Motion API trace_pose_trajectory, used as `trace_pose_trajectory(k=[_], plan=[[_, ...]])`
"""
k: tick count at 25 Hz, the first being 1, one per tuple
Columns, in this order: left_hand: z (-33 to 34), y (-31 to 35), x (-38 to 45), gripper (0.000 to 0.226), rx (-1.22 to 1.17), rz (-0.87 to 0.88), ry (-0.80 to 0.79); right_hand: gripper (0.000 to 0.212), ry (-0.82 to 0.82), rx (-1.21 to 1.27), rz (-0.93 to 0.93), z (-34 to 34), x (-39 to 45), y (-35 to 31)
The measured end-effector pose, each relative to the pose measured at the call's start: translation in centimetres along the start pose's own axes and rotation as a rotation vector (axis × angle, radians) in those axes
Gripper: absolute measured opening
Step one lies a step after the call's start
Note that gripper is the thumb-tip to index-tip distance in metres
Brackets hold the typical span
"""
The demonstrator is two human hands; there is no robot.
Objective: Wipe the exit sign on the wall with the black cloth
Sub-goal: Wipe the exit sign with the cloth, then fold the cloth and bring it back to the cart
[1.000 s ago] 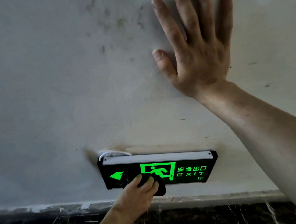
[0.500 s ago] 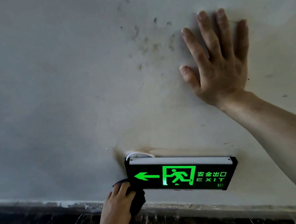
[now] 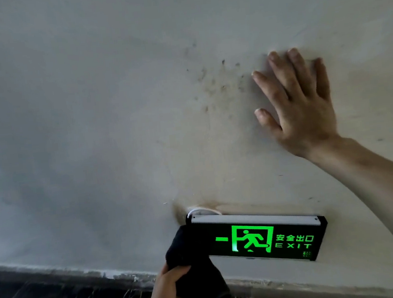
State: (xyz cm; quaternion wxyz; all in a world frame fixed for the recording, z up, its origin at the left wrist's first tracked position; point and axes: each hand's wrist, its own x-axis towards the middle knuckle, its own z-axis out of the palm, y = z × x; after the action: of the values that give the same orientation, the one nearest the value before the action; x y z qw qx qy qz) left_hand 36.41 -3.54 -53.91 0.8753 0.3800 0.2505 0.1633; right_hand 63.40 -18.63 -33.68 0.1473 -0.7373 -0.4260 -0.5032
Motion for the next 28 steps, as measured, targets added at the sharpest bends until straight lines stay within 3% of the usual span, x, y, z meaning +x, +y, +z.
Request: trace_pose_trajectory(k=[3, 6, 11, 14, 18, 22, 25, 28], plan=[[2.7, 1.4, -0.9, 0.048, -0.120, -0.047, -0.146, 0.055, -0.011, 0.131, 0.045, -2.9, -1.6, -1.5], [5.5, 2.2, -1.1, 0.047, -0.060, -0.038, -0.233, 0.047, -0.092, 0.372, 0.163, -5.4, -5.8, -4.6], [9.2, 3.2, -1.5, 0.041, 0.155, -0.064, -0.252, 0.072, -0.909, 0.935, 0.695, -9.0, -8.0, -7.1], [12.1, 4.9, -2.7, 0.047, 0.242, -0.108, -0.324, 0.086, -1.096, 1.089, 0.788, -10.8, -6.4, -6.3], [16.6, 8.7, -5.1, 0.058, 0.294, -0.105, -0.454, 0.077, -1.125, 1.143, 0.912, -14.6, -1.5, -4.6], [21.0, 13.8, -7.9, 0.062, 0.314, -0.119, -0.399, 0.028, -1.033, 1.061, 0.962, -19.0, 5.2, -3.0], [24.4, 19.0, -11.5, 0.059, 0.210, -0.186, -0.399, 0.026, -0.886, 1.192, 1.210, -23.2, 10.9, -1.7], [27.9, 23.2, -15.2, 0.072, 0.079, -0.258, -0.389, 0.018, -0.721, 1.403, 1.470, -27.2, 16.2, -0.4]])
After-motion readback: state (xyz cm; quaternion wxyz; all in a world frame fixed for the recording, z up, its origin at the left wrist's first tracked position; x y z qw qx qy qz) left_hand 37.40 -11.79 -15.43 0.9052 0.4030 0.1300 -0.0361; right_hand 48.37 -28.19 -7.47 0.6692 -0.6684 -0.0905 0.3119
